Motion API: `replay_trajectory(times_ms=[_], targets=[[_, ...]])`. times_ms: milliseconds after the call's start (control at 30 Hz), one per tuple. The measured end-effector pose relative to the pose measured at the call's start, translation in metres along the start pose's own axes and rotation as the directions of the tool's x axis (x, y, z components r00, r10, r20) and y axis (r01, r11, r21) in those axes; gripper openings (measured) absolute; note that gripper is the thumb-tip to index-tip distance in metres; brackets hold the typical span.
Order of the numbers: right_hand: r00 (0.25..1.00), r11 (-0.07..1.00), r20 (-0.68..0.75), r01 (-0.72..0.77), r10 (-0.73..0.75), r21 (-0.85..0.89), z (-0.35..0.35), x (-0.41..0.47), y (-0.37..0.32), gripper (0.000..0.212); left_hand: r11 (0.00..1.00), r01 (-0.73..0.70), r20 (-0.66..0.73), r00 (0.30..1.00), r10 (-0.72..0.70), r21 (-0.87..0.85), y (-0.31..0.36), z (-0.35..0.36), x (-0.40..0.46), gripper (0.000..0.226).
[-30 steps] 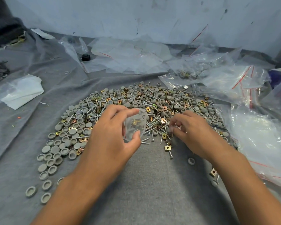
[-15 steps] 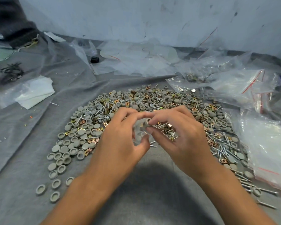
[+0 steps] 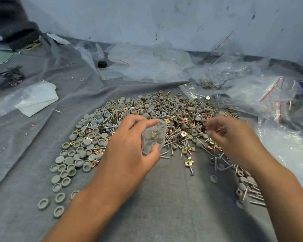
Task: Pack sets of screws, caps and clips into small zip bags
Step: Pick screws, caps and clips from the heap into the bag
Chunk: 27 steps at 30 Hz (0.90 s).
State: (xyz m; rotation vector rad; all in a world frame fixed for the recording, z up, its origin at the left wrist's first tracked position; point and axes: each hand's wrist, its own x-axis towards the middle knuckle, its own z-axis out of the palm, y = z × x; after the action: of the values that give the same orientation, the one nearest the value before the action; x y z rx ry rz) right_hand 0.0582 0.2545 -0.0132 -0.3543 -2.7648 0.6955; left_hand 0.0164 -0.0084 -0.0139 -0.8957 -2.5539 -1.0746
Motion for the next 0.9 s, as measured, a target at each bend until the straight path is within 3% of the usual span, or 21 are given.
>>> replay_trajectory(times_ms=[100,200,400,500,567,633,733,800,900], targets=[[0.968,0.980,0.238,-0.039,0.086,-0.195,0.006,-0.001,0.021,0.022,1.000,-0.004,0.004,1.000,0.004,0.004,0.000,0.001,0.000,0.053],[0.966,0.974,0.250,-0.004,0.062,-0.226,0.011,0.001,0.019,0.025,1.000,-0.009,0.014,1.000,0.009,0.007,0.001,0.002,0.000,0.053],[0.976,0.968,0.214,0.017,0.038,-0.251,0.017,-0.001,0.009,0.009,1.000,-0.006,0.026,1.000,0.006,0.010,0.000,0.003,-0.002,0.052],[0.997,0.997,0.075,-0.009,0.003,0.081,0.011,-0.008,-0.007,0.005,1.000,-0.006,0.047,0.999,0.005,0.014,0.004,0.005,-0.001,0.053],[0.981,0.962,-0.140,0.166,-0.138,0.216,0.010,-0.016,-0.026,0.007,1.000,-0.008,0.057,0.998,0.008,0.002,0.008,0.007,0.000,0.053],[0.910,0.908,-0.248,0.380,-0.333,0.175,0.018,-0.024,-0.049,0.009,1.000,-0.011,0.060,0.998,0.011,-0.008,0.009,0.007,-0.001,0.053],[0.840,0.841,-0.206,0.530,-0.502,0.112,0.039,-0.028,-0.065,0.012,1.000,-0.001,0.070,0.998,0.001,0.004,0.005,0.006,-0.002,0.051],[0.855,0.847,-0.193,0.510,-0.480,0.153,0.042,-0.025,-0.067,0.014,1.000,0.003,0.069,0.998,-0.003,0.005,0.002,0.005,-0.002,0.051],[0.912,0.902,-0.249,0.379,-0.326,0.207,0.030,-0.018,-0.058,0.010,1.000,-0.010,0.059,0.998,0.009,0.006,0.000,0.004,-0.002,0.052]])
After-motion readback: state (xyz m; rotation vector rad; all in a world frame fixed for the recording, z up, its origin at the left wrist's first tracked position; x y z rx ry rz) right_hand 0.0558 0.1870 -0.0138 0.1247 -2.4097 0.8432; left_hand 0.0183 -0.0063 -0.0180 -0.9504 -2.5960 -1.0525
